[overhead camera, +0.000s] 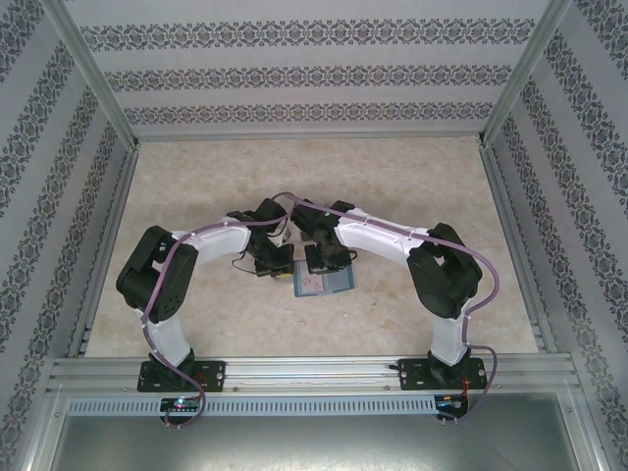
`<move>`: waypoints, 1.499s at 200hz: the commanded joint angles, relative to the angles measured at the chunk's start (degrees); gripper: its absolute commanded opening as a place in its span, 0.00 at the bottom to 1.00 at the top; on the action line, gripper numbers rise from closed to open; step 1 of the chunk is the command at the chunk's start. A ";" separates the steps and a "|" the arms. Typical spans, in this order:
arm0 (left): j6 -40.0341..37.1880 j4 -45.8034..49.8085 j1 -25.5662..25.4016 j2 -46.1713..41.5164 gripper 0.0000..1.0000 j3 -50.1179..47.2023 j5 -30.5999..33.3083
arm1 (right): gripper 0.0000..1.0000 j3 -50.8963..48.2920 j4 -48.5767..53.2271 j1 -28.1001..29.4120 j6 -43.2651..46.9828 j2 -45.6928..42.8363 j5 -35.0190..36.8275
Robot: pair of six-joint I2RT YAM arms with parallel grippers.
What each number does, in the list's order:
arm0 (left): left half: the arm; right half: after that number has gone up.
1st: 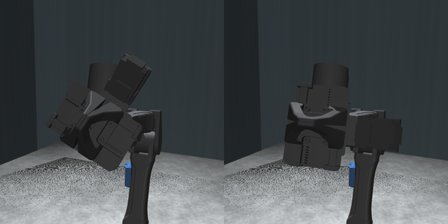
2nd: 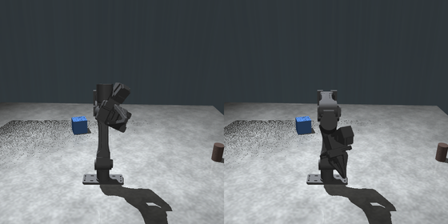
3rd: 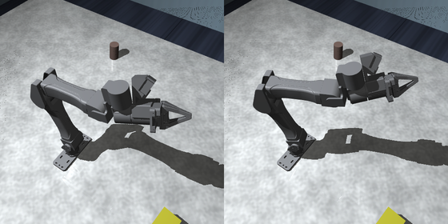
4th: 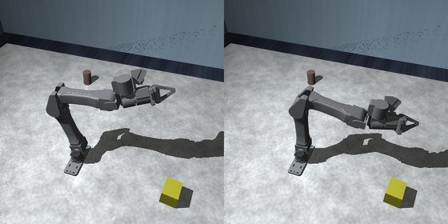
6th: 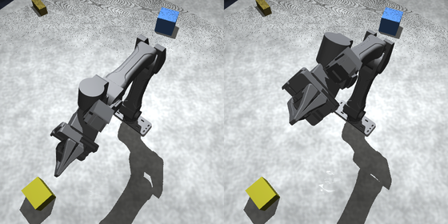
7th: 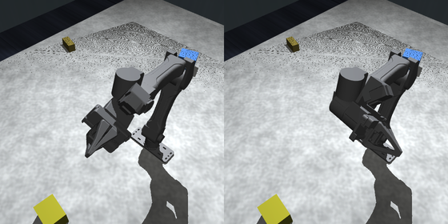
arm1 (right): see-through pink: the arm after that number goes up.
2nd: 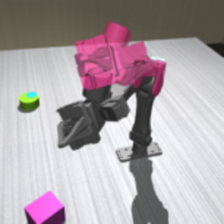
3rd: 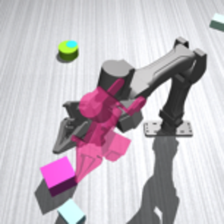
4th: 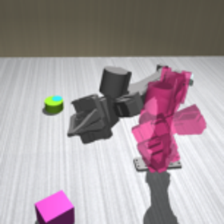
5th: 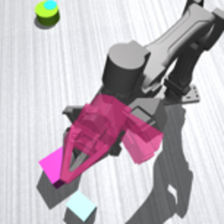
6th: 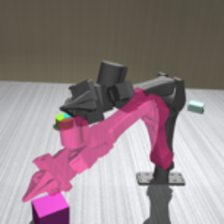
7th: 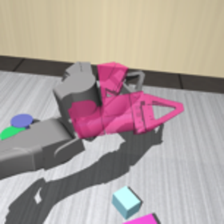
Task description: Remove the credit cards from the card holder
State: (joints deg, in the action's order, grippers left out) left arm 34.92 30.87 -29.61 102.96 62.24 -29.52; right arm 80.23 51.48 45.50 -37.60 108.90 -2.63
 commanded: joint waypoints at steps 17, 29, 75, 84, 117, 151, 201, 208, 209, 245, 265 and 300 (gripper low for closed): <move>-0.21 3.62 -3.80 0.34 0.00 4.47 0.31 | 0.12 -2.16 0.41 -0.96 -0.11 -2.02 0.67; -0.01 3.74 -4.47 0.96 0.00 5.23 0.46 | 0.13 -2.56 1.11 -1.29 0.14 -2.09 1.98; 0.09 4.90 -6.17 2.81 0.00 7.51 0.99 | 0.17 -4.50 1.80 -2.69 1.55 -2.06 3.77; 0.12 5.13 -6.34 3.17 0.00 7.71 1.24 | 0.19 -4.72 2.04 -2.84 1.87 -1.86 4.14; 0.59 4.81 -6.52 3.74 0.00 7.15 1.72 | 0.25 -6.35 2.24 -3.21 2.43 -1.42 5.97; 0.88 4.72 -6.52 4.09 0.00 6.77 2.18 | 0.31 -7.45 3.24 -3.37 2.96 -1.16 8.18; 1.09 5.05 -6.56 3.65 0.00 6.95 3.05 | 0.33 -7.72 4.70 -3.44 3.19 -2.99 9.77; 1.12 5.00 -6.55 3.62 0.00 6.87 3.06 | 0.33 -7.63 4.64 -3.42 3.16 -3.52 9.39; 1.12 4.99 -6.53 3.64 0.00 6.86 3.06 | 0.33 -7.63 4.61 -3.41 3.16 -3.61 9.31; 1.59 3.97 -6.57 3.91 0.00 6.24 3.17 | 0.31 -7.54 1.83 -3.81 2.75 -6.43 4.44; 2.26 2.78 -6.52 3.93 0.00 5.65 3.06 | 0.26 -6.83 0.78 -3.90 2.68 -7.08 2.38; 2.88 1.66 -6.52 3.91 0.00 4.80 3.15 | 0.17 -7.63 -4.44 -4.55 1.84 -7.41 -5.16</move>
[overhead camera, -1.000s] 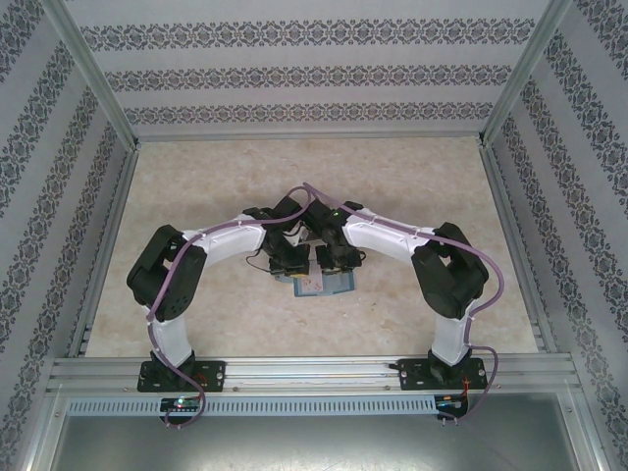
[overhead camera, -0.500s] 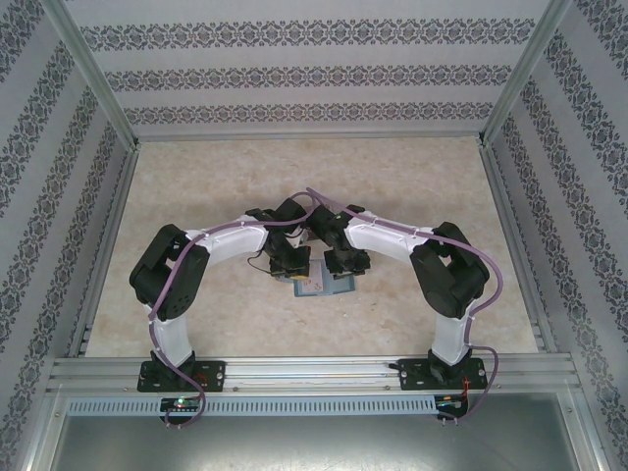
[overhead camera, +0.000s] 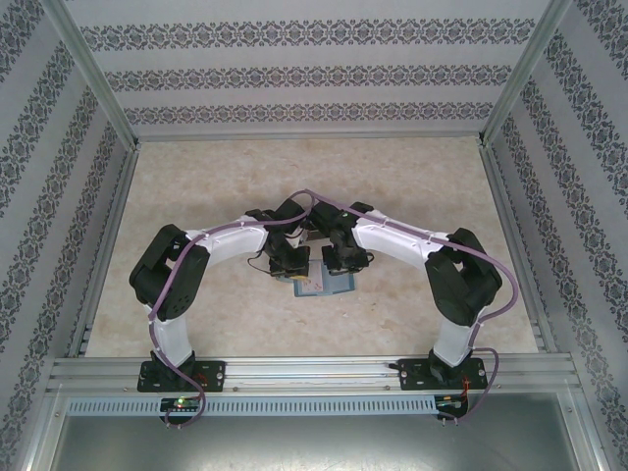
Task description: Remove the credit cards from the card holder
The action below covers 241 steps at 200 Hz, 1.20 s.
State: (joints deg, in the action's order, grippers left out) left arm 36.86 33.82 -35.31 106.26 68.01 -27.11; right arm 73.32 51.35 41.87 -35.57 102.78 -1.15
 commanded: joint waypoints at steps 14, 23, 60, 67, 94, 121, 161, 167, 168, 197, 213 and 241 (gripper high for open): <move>0.94 -1.38 -0.82 0.79 0.00 -1.11 1.03 | 0.14 -1.86 -7.76 -1.52 -1.07 -0.94 -10.81; 1.01 -1.41 -0.81 0.89 0.00 -1.20 1.01 | 0.13 -2.54 -9.85 -1.91 -1.67 -0.66 -13.13; 1.15 -1.74 -0.81 1.13 0.00 -1.75 1.36 | 0.13 -4.82 -16.81 -3.01 -4.10 1.20 -19.37; 1.17 -1.66 -0.81 1.28 0.00 -1.89 1.49 | 0.14 -5.15 -17.84 -3.27 -4.46 1.70 -20.33; 0.90 -1.57 -0.82 1.69 0.00 -2.24 1.80 | 0.19 -5.25 -19.45 -3.64 -4.95 3.75 -21.51; 0.93 -1.59 -0.82 1.88 0.00 -2.50 1.80 | 0.23 -5.20 -19.42 -3.88 -4.86 4.84 -20.79; 0.63 -1.24 -0.81 2.09 0.00 -2.42 1.76 | 0.25 -5.03 -18.66 -3.90 -4.42 5.41 -19.72; 0.67 -1.22 -0.84 2.11 0.00 -2.44 1.71 | 0.25 -5.03 -18.66 -3.93 -4.45 5.48 -19.68; 0.62 -1.26 -0.82 2.11 0.00 -2.44 1.71 | 0.25 -5.03 -18.66 -3.91 -4.44 5.49 -19.68; 0.67 -1.31 -0.81 2.02 0.00 -2.51 1.67 | 0.25 -4.92 -18.56 -3.92 -4.25 6.11 -19.64; 0.68 -1.24 -0.87 1.94 0.00 -2.58 1.66 | 0.26 -4.86 -18.26 -3.98 -4.08 6.46 -19.26; 0.67 -1.30 -0.81 1.84 0.00 -2.96 1.76 | 0.26 -4.80 -17.54 -3.94 -3.74 6.63 -18.41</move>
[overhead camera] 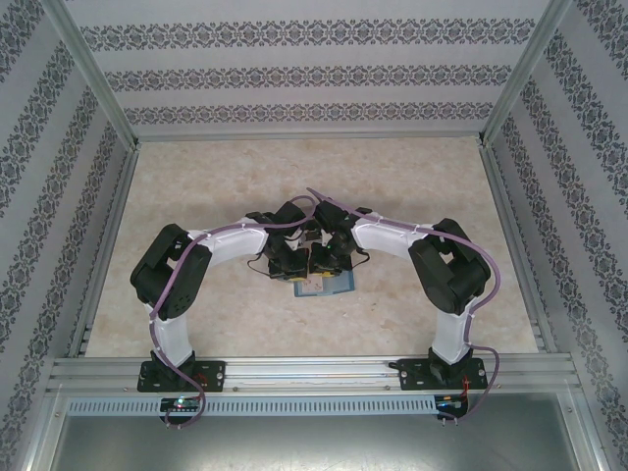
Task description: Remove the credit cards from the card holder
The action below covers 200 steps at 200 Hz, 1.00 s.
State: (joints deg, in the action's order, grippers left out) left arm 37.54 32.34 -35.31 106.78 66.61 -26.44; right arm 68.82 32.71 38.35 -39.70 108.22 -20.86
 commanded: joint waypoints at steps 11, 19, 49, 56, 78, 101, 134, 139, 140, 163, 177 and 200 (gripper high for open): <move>-0.02 0.18 -0.81 1.24 0.00 -1.65 1.12 | 0.26 -0.34 1.41 -0.40 0.55 1.20 1.76; -0.01 0.18 -0.86 1.24 0.00 -1.66 1.12 | 0.27 -0.34 1.64 -0.43 0.66 1.12 2.07; -0.14 0.27 -0.82 1.24 0.00 -1.74 1.13 | 0.31 -0.08 3.07 -0.38 1.20 1.02 3.89; -0.13 0.36 -0.82 1.28 0.00 -1.66 1.12 | 0.32 -0.09 3.45 -0.43 1.29 0.92 4.34; -0.19 0.71 -0.84 1.33 0.00 -1.57 1.41 | 0.33 0.14 4.25 -0.43 1.69 0.76 5.09; -0.19 0.97 -0.81 1.25 0.00 -1.44 1.52 | 0.34 0.11 4.47 -0.40 1.79 0.76 5.31; -0.19 1.06 -0.81 1.06 0.00 -1.37 1.62 | 0.33 0.28 4.56 -0.44 1.80 0.43 5.26; -0.19 1.11 -0.82 1.14 0.00 -1.32 1.64 | 0.33 0.18 4.47 -0.39 1.72 0.18 5.08; -0.23 1.13 -0.82 1.14 0.00 -1.32 1.60 | 0.33 0.18 4.47 -0.39 1.73 0.16 5.06; -0.16 1.15 -0.81 1.28 0.00 -1.39 1.61 | 0.30 0.19 3.92 -0.38 1.30 -1.53 4.39; -0.19 1.06 -0.81 1.26 0.00 -1.47 1.58 | 0.25 -0.13 2.89 -0.39 0.98 -2.42 3.59; -0.26 1.06 -0.82 1.26 0.00 -1.37 1.62 | 0.20 -0.52 1.61 -0.29 0.34 -2.93 2.31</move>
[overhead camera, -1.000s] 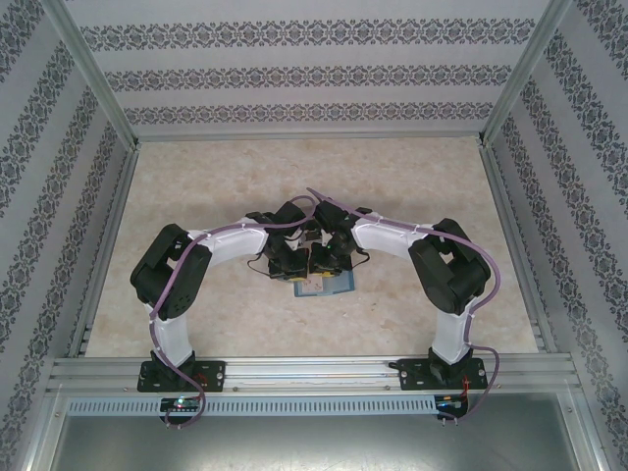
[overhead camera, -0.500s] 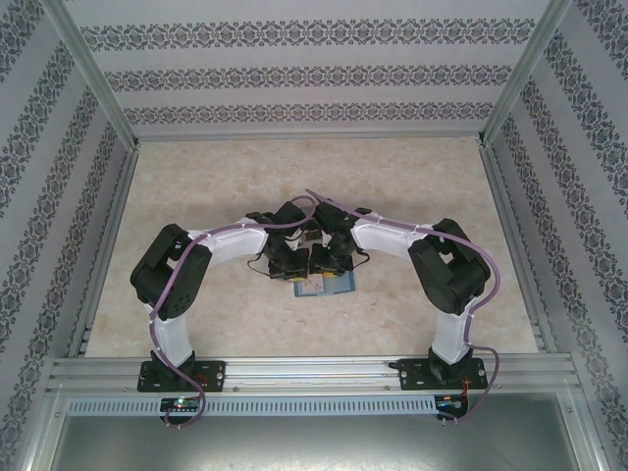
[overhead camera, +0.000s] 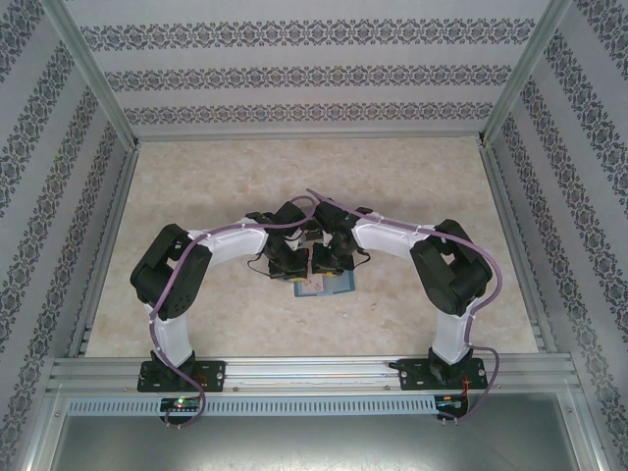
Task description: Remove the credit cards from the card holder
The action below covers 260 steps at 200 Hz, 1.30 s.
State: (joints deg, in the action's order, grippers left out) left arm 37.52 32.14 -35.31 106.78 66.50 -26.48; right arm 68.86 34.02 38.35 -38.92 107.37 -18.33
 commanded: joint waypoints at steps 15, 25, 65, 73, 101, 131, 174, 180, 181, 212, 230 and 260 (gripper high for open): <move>-0.17 1.26 -0.84 1.36 0.00 -1.19 1.57 | 0.18 -0.48 -0.05 -0.12 -0.55 -1.82 -0.64; -0.16 1.32 -0.86 1.35 0.00 -1.18 1.59 | 0.17 -0.48 -0.17 -0.07 -0.55 -1.56 -0.79; -0.26 1.35 -0.82 1.25 0.00 -1.20 1.55 | 0.21 -0.70 -0.83 -0.07 -0.55 0.50 -1.31; -0.30 1.37 -0.82 1.29 0.00 -1.13 1.57 | 0.21 -0.79 -1.09 -0.04 -0.60 0.96 -1.41; -0.27 1.35 -0.82 1.29 0.00 -1.14 1.53 | 0.21 -1.22 -1.89 -0.08 -0.61 2.18 -1.86; -0.25 1.35 -0.82 1.27 0.00 -1.14 1.58 | 0.21 -1.56 -2.20 -0.09 -0.63 2.64 -1.84; -0.34 1.71 -0.81 0.97 0.00 -0.95 1.75 | 0.29 -0.89 0.10 -0.03 -0.03 3.18 0.85; -0.34 1.74 -0.81 0.96 0.00 -0.94 1.73 | 0.30 -0.79 0.52 -0.05 0.14 3.32 1.23; -0.34 1.76 -0.86 0.96 0.00 -0.94 1.71 | 0.30 -0.77 0.57 0.00 0.15 3.30 1.25; -0.62 2.28 -0.81 0.67 0.03 -0.90 1.81 | 0.32 -0.48 1.64 0.04 0.68 3.28 2.29; -0.62 2.49 -0.81 0.39 0.05 -0.87 2.00 | 0.32 -0.17 2.44 0.05 0.93 3.28 2.90; -0.60 2.81 -0.83 0.08 0.06 -0.61 2.26 | 0.33 0.31 3.37 0.01 1.34 3.10 3.53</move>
State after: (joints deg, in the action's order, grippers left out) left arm 37.52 32.25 -35.31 106.78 66.50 -26.46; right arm 68.95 33.01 38.39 -38.76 108.49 -18.90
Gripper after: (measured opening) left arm 0.056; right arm 0.325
